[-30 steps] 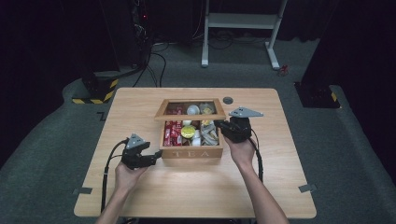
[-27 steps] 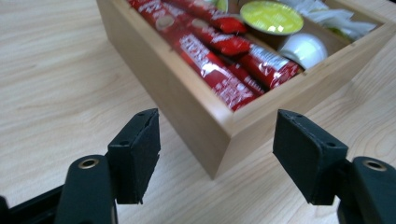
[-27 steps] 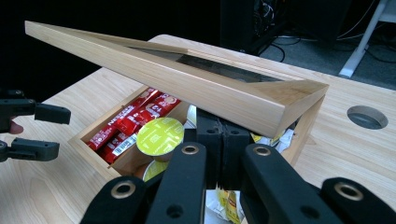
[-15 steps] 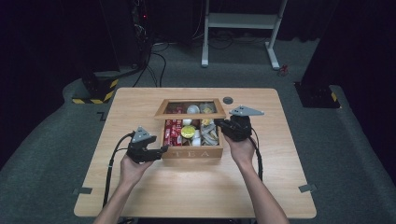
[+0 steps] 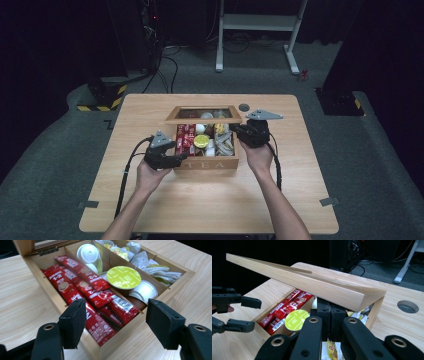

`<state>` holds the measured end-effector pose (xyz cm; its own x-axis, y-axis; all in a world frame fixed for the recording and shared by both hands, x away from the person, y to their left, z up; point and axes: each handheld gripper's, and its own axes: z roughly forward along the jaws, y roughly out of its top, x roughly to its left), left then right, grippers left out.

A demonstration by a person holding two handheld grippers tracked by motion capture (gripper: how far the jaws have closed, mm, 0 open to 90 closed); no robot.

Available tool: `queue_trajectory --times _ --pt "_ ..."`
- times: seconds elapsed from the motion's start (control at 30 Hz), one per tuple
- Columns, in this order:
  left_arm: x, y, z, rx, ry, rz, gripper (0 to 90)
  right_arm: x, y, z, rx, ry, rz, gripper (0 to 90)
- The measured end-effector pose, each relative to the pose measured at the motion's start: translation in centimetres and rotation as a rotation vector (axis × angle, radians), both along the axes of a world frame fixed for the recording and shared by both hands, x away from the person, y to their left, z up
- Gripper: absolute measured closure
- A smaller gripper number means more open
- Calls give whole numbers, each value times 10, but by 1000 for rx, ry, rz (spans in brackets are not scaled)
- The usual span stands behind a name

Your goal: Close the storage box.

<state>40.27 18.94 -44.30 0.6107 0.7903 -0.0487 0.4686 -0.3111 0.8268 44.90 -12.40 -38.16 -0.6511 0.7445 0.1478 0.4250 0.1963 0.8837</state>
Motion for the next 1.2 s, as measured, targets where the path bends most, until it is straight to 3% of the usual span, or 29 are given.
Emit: queue_trajectory --times 0.6,0.8,1.2 --pt "22 -33 1 34 0 -25 318 8 0 10 16 3 -7 887" --pt "26 -40 2 54 -27 -11 314 9 0 11 18 1 -8 887" --pt "38 -54 4 51 -22 -21 308 15 1 17 26 2 -11 886"
